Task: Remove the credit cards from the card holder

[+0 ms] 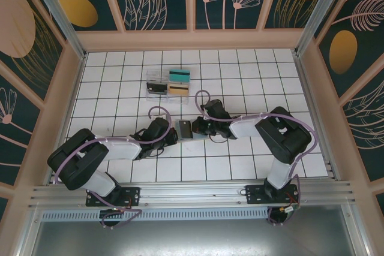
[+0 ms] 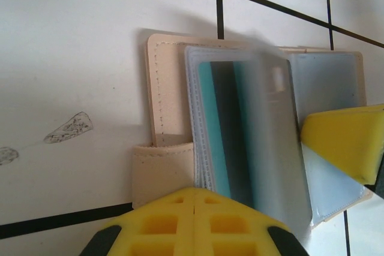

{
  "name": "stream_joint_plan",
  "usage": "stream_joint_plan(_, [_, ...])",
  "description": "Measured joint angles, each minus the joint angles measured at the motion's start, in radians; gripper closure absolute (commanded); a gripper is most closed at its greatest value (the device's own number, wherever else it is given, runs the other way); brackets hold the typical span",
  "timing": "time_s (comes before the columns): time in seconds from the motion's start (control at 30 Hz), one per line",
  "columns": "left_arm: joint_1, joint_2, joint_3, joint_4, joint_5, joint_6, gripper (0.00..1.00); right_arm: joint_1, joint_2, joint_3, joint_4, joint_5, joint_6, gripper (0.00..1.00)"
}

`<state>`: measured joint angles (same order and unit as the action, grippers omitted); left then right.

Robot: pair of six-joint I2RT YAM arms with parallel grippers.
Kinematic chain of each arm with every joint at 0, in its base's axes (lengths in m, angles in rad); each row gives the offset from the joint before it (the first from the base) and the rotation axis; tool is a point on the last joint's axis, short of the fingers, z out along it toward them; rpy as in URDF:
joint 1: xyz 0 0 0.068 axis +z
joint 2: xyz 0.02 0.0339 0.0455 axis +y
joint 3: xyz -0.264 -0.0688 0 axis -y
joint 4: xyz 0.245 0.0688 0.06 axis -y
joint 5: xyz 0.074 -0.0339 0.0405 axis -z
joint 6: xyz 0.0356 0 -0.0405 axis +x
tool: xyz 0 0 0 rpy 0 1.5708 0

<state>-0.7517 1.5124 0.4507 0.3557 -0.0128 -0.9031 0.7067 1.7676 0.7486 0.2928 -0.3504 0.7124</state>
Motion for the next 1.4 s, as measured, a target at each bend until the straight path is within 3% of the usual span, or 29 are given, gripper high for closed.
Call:
stream_joint_plan(0.23, [0.000, 0.000, 0.000, 0.000, 0.000, 0.000, 1.00, -0.025, -0.032, -0.033, -0.003, -0.001, -0.002, 1.00])
stream_joint_plan(0.43, [0.000, 0.000, 0.000, 0.000, 0.000, 0.000, 1.00, -0.028, -0.042, -0.049, 0.018, -0.034, -0.007, 0.78])
stream_joint_plan(0.63, [0.000, 0.001, 0.000, 0.000, 0.000, 0.000, 1.00, -0.008, -0.043, -0.039, 0.022, -0.049, -0.018, 0.76])
stream_joint_plan(1.1, [0.000, 0.002, 0.000, 0.000, 0.000, 0.000, 1.00, -0.005, 0.013, 0.014, 0.024, -0.073, -0.018, 0.76])
stream_joint_plan(1.4, [0.000, 0.002, 0.000, 0.000, 0.000, 0.000, 1.00, 0.002, 0.023, 0.019, 0.026, -0.078, -0.016, 0.90])
